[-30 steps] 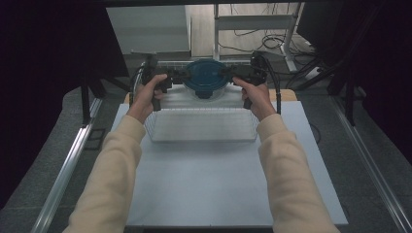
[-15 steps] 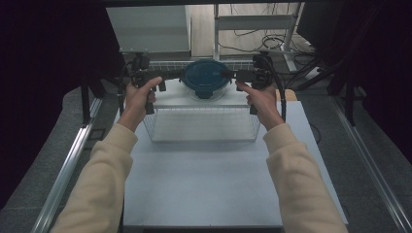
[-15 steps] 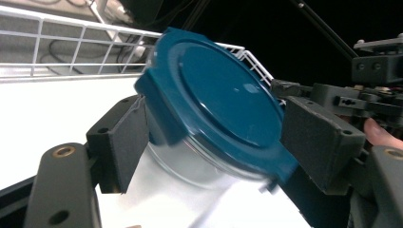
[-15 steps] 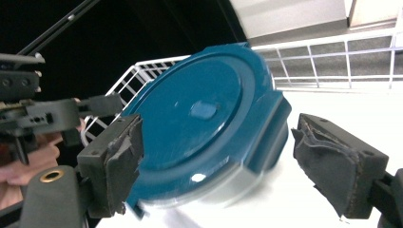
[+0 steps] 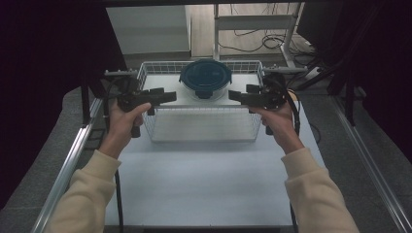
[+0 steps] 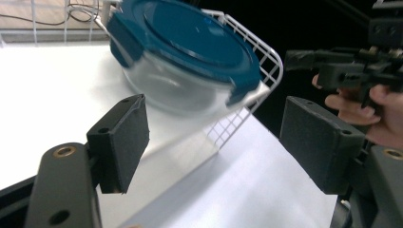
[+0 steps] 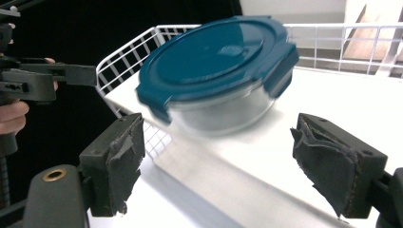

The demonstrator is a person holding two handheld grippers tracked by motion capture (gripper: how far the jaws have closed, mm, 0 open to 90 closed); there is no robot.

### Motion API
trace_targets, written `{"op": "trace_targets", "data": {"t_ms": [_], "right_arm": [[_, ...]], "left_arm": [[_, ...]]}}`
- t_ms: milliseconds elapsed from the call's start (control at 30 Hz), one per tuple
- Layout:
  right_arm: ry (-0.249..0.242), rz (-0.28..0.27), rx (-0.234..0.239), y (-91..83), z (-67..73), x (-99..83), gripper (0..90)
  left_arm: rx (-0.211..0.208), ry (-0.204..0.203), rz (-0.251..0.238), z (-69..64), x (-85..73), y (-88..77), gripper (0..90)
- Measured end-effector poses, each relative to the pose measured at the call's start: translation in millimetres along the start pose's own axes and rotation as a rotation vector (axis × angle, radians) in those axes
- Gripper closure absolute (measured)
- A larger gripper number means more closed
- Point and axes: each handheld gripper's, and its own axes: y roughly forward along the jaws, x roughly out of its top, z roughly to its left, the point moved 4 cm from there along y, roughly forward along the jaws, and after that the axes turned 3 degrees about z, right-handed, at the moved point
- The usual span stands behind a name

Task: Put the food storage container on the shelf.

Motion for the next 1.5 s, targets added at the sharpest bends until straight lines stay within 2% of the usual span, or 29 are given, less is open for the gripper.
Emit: {"op": "trace_targets", "data": {"t_ms": [100,233,367,500,700,833,900,967,1033,1167,1267,1500], "right_arm": [[-0.033,-0.010,0.010,-12.8,5.1,-14.9,18.4],[-0.091,-0.020,-0.004,-29.0,11.7,-37.0,18.7],[-0.125,-0.039,-0.003,-42.6,16.5,-62.6,19.2],[-0.106,-0.050,0.017,-51.8,13.0,-92.7,19.4],[-0.091,-0.037,0.000,-59.0,1.5,-140.0,19.5],[-0.071,0.023,-0.015,-58.1,-7.1,-179.2,19.5],[-0.067,0.052,-0.027,-57.3,-10.8,-194.0,19.5],[-0.062,0.085,-0.035,-55.7,-14.4,-207.2,19.5],[-0.050,0.105,-0.037,-53.6,-15.7,-218.0,19.5],[-0.049,0.141,-0.039,-47.6,-15.9,-231.0,19.5],[-0.044,0.151,-0.036,-44.1,-15.1,-234.3,19.5],[-0.049,0.144,-0.047,-44.7,-16.4,-234.1,19.5]], "left_arm": [[-0.007,0.025,-0.002,-7.3,-15.6,-6.6,24.6],[-0.007,0.054,0.003,-14.9,-39.3,-14.0,24.6],[0.018,0.079,0.013,-18.7,-65.8,-20.7,24.4],[0.047,0.084,0.021,-17.5,-95.1,-27.3,23.9],[0.104,0.076,0.064,-9.1,-141.8,-28.7,23.7],[0.131,0.052,0.111,-0.8,-177.0,-24.2,23.5],[0.144,0.044,0.125,3.3,-189.1,-22.5,23.5],[0.161,0.024,0.169,10.4,-204.6,-18.3,23.5],[0.167,0.011,0.176,12.4,-211.3,-16.5,23.5],[0.166,0.020,0.210,11.1,-223.0,-11.7,23.5],[0.171,0.035,0.225,10.3,-226.4,-9.2,23.4],[0.174,0.029,0.216,12.2,-226.3,-10.1,23.4]]}}
